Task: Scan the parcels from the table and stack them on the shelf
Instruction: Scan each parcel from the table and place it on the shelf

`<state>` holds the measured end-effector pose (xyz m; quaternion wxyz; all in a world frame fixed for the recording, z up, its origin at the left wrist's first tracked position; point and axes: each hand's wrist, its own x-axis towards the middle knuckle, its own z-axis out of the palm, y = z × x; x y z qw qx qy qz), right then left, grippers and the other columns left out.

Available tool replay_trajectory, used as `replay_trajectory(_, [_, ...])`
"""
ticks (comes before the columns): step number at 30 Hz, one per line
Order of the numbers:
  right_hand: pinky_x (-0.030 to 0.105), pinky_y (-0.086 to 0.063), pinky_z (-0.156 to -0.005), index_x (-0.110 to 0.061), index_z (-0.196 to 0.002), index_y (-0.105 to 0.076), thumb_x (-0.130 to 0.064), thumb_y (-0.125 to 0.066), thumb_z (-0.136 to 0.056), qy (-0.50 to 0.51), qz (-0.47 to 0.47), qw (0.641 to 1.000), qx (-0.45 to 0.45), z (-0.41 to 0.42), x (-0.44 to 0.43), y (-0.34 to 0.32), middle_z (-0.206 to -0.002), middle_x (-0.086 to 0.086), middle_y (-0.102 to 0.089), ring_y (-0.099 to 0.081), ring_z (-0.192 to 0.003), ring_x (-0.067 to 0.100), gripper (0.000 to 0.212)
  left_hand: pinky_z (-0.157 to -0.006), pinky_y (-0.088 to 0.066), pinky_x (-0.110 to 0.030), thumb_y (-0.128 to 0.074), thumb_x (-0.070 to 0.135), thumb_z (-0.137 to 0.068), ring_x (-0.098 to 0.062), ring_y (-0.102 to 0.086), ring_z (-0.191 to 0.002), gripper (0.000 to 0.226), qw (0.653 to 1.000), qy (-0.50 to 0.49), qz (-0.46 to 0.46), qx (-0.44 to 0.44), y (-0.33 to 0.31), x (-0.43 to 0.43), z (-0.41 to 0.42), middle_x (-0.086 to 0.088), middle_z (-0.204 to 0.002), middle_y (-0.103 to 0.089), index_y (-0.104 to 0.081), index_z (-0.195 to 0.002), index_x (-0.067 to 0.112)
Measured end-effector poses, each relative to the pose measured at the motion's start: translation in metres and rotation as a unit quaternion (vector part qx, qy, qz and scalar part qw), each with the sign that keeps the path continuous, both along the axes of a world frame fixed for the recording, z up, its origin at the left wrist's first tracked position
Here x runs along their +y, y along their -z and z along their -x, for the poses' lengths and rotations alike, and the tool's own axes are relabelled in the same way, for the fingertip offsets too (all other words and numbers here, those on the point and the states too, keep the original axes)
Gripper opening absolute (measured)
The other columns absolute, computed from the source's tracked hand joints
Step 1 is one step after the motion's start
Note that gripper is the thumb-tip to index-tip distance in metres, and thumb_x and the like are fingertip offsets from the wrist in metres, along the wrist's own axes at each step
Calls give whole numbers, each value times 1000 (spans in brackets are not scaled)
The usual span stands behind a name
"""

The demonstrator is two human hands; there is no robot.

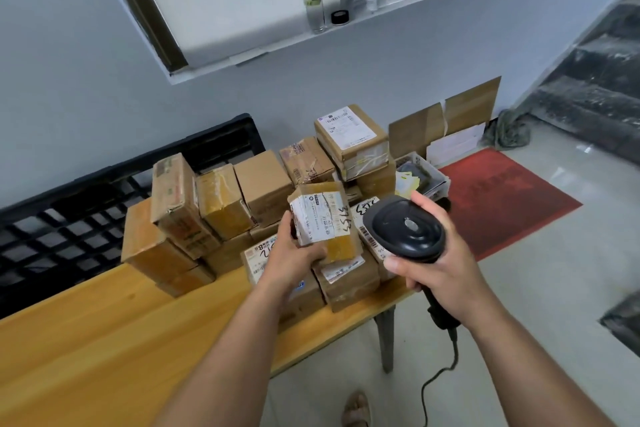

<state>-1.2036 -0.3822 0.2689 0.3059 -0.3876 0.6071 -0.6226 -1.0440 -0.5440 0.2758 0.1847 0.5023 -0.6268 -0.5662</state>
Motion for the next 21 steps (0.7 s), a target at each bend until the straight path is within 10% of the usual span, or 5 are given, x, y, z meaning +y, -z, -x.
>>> replay_trajectory(8, [38, -50, -51, -50, -136, -45, -13, -85, -62, -108, 33, 993, -37, -30, 17, -22, -91, -2, -70, -57, -52, 28, 92, -62, -55, -15, -63, -3, -88, -10, -61, -100, 77, 990, -63, 107, 66, -21, 27, -62, 4, -117, -56, -33, -148, 35])
replay_trajectory(16, [35, -52, -50, -39, -141, -42, -8, -84, -60, -204, 34, 977, -43, -68, 33, -40, -104, 4, -71, -63, -54, 25, 96, -79, -59, -33, -64, 12, -90, -15, -62, -105, 42, 974, -101, 200, 38, -51, 42, -125, -2, -123, -61, -58, -129, 27])
replay_trajectory(21, [38, -54, -52, -35, -142, -42, -12, -85, -62, -244, 35, 969, -32, -84, 39, -41, -119, 2, -67, -61, -52, 30, 95, -69, -55, -22, -63, 8, -91, -12, -63, -99, 40, 967, -126, 219, 27, -69, 56, -158, -3, -119, -61, -60, -128, 21])
